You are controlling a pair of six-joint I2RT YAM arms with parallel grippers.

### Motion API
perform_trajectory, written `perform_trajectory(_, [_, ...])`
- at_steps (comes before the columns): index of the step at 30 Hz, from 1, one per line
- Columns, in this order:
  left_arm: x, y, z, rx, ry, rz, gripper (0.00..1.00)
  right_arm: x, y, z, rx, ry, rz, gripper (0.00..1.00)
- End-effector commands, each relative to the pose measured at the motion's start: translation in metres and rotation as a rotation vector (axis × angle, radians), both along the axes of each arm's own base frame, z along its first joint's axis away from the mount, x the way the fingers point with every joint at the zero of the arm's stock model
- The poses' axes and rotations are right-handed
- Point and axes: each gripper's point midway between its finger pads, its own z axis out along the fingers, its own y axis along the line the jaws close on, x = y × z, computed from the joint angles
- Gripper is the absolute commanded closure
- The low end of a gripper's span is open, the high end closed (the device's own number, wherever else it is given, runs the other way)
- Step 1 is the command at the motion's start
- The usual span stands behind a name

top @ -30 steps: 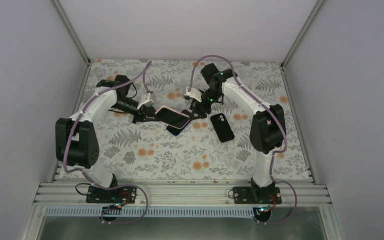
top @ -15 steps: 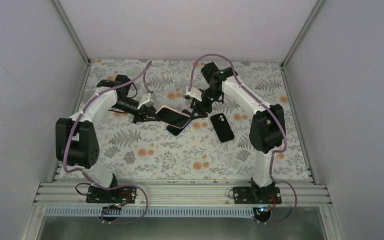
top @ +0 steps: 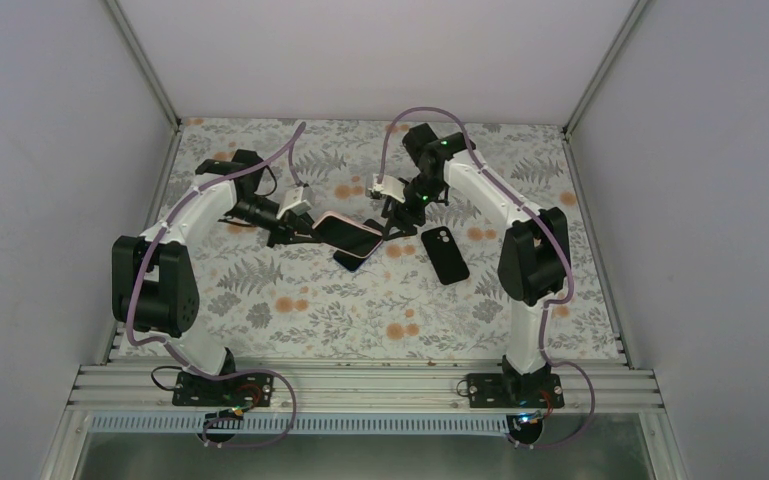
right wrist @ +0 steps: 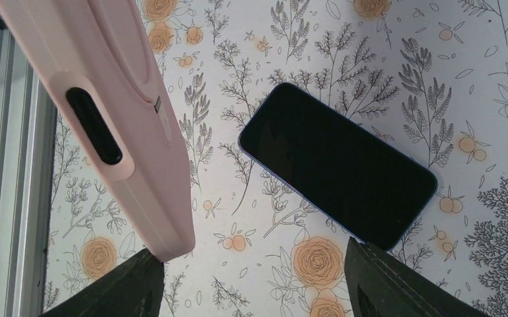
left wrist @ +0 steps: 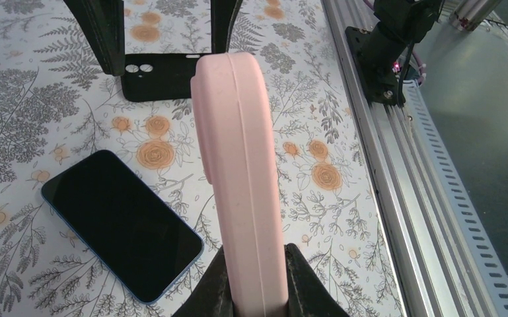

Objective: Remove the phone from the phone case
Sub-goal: Remove the phone case from the phone.

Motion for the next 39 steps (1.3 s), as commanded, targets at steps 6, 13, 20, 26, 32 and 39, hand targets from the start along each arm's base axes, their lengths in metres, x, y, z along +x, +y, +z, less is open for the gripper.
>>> perform_trajectory(6, [-0.032, -0.016, 0.020, -0.092, 0.097, -0.077, 0.98, 0.048, -0.003, 0.014, 0.049, -0.168, -0.027, 0.28])
perform_trajectory(13, [-0.032, -0.016, 0.023, -0.096, 0.092, -0.076, 0.98, 0.057, -0.005, 0.015, 0.047, -0.198, -0.047, 0.29])
perform_trajectory(20, [-0.030, -0.016, 0.021, -0.085, 0.089, -0.068, 0.98, 0.039, -0.004, 0.024, 0.074, -0.148, -0.004, 0.32])
perform_trajectory(26, [-0.022, -0.014, 0.017, -0.059, 0.064, -0.034, 0.98, -0.031, -0.008, 0.018, 0.057, -0.053, 0.083, 0.35])
perform_trajectory(32, [-0.022, -0.014, 0.018, -0.058, 0.062, -0.032, 0.98, -0.062, -0.006, 0.022, 0.111, -0.008, 0.079, 0.35])
perform_trajectory(39, [-0.021, -0.013, 0.018, -0.055, 0.058, -0.025, 0.98, -0.079, 0.002, 0.017, 0.128, 0.028, 0.096, 0.37])
